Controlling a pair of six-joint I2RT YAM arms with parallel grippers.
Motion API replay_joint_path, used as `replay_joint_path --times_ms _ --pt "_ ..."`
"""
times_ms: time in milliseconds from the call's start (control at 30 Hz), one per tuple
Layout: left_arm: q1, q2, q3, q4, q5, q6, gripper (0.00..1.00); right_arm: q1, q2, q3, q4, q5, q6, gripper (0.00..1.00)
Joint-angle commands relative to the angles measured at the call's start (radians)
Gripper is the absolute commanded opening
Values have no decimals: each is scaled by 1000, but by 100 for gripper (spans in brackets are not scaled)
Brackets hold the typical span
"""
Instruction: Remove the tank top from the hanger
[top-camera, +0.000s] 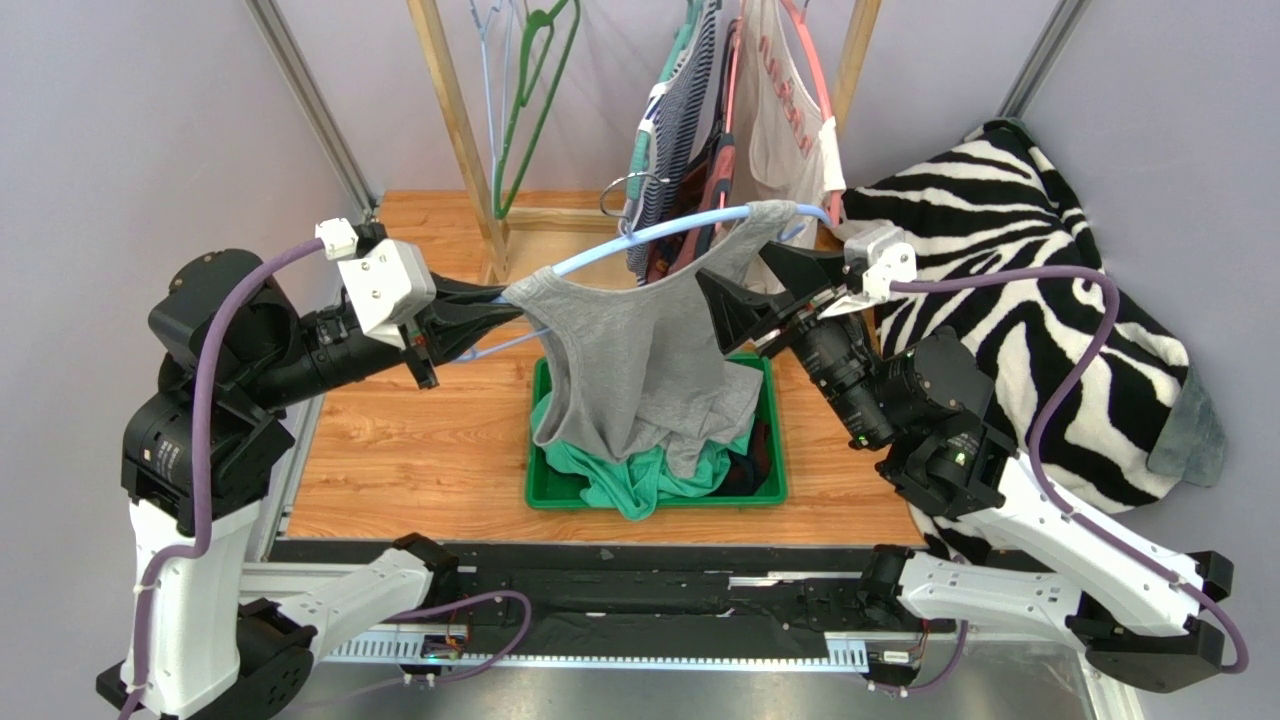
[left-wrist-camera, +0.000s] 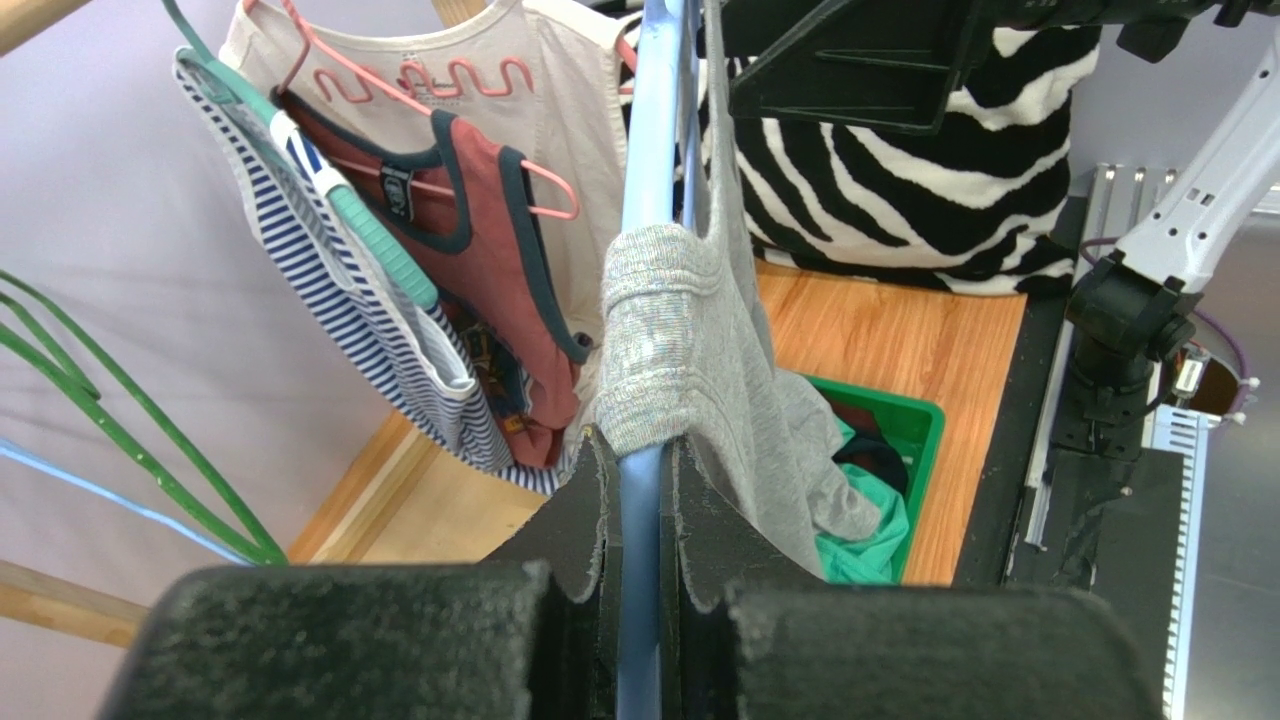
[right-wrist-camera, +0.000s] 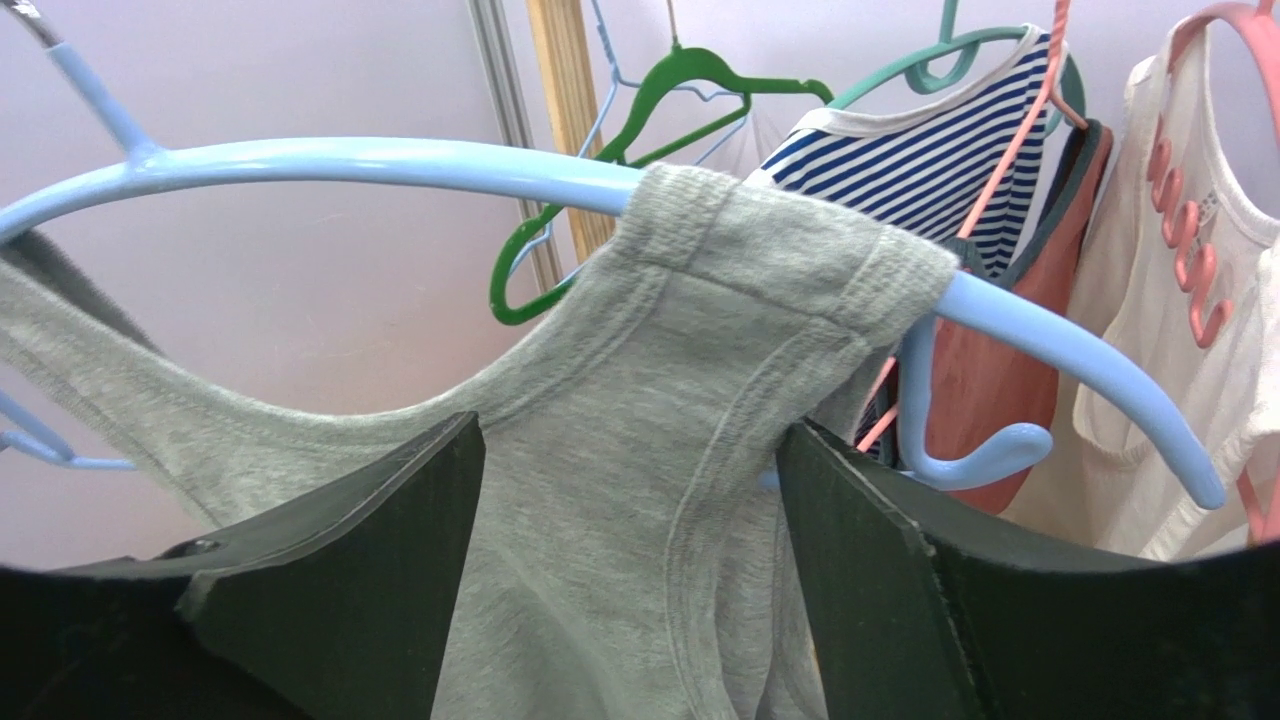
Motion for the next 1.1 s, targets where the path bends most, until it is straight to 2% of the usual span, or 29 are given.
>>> replay_joint_path --times_ms 0,67,167,200,233,267,333,600,767,933,1067 --pt "13 -12 5 80 36 -29 0 -48 13 41 57 -58 72 73" --pt "16 -13 5 82 49 -33 0 -79 27 46 59 -79 96 70" --pt "21 -8 5 82 58 -41 0 -96 56 76 53 -116 113 55" --pt "21 -8 4 82 59 -40 0 -96 60 84 53 -127 112 39" --pt "21 -7 2 82 58 -40 0 -96 64 92 54 -130 115 30" --pt "21 -8 1 82 56 -36 0 -97 65 93 54 -130 116 12" --pt "23 -7 -2 82 49 -32 0 -97 58 90 53 -117 118 0" --pt "23 -10 -9 83 32 -13 0 -113 -71 31 -4 18 118 0" --pt "23 -13 -1 76 24 -4 0 -246 -123 12 -74 2 167 0" --pt "32 -5 16 74 33 -12 0 -411 -105 12 -177 -7 213 0" --pt "42 -1 54 73 47 -33 0 -537 -96 -35 -204 -119 288 0"
